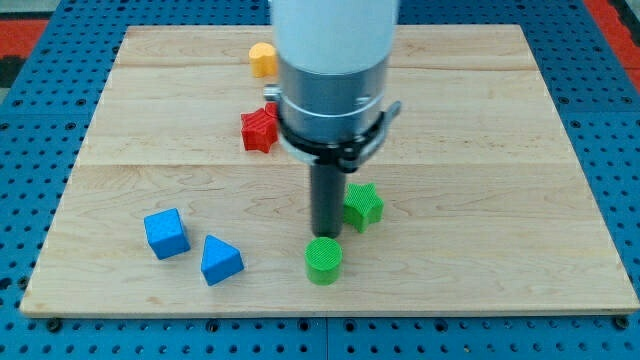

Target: Push the green circle into the green star

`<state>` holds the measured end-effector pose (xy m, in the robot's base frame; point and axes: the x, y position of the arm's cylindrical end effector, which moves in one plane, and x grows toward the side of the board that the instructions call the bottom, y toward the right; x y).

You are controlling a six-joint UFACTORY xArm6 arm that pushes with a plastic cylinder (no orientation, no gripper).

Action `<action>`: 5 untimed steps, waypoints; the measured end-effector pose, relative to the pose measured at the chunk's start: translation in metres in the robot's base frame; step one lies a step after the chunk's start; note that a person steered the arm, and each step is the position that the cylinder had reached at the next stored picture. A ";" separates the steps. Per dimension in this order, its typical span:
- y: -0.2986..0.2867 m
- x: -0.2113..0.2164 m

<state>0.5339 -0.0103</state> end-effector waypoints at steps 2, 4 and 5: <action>-0.028 0.019; 0.006 0.083; 0.016 0.045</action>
